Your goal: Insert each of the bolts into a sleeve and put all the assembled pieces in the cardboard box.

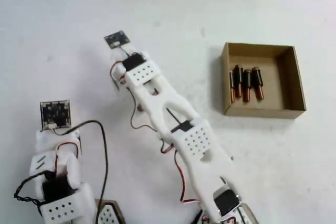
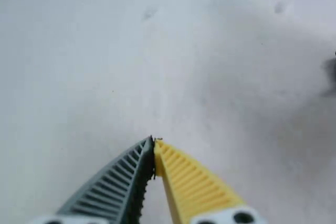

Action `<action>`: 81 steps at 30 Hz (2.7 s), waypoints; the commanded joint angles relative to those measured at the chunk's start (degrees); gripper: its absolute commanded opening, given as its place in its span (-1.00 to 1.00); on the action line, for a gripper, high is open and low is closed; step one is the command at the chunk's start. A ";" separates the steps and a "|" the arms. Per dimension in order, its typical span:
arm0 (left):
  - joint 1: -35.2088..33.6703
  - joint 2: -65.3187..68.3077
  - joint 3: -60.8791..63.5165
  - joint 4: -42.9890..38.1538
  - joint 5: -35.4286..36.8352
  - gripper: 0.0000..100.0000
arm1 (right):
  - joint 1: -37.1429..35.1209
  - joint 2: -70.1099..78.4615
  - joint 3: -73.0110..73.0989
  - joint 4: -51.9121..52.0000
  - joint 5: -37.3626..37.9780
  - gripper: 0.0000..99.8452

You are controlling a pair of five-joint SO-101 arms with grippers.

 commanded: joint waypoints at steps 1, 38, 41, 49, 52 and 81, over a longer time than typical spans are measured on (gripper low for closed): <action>-0.40 -0.04 -2.46 -0.09 -0.53 -0.95 | 1.19 1.45 -5.19 -0.13 0.26 -0.70; 1.80 -0.04 -2.11 -0.18 -0.62 -0.95 | 2.59 10.15 -23.91 10.68 8.53 -0.96; 1.80 -0.04 -2.02 -0.18 -0.62 -0.95 | 2.51 7.25 -23.91 13.85 10.73 -0.96; 1.80 -0.04 -2.02 -0.18 -0.70 -0.95 | 3.03 -3.82 -23.56 23.25 11.08 -0.96; 1.80 -0.04 -2.02 -0.18 -0.70 -0.95 | 4.35 -7.34 -23.30 23.25 11.08 -0.96; 3.47 -0.04 -1.14 -1.14 -0.70 -0.95 | 17.63 -48.57 29.36 22.11 22.86 -0.97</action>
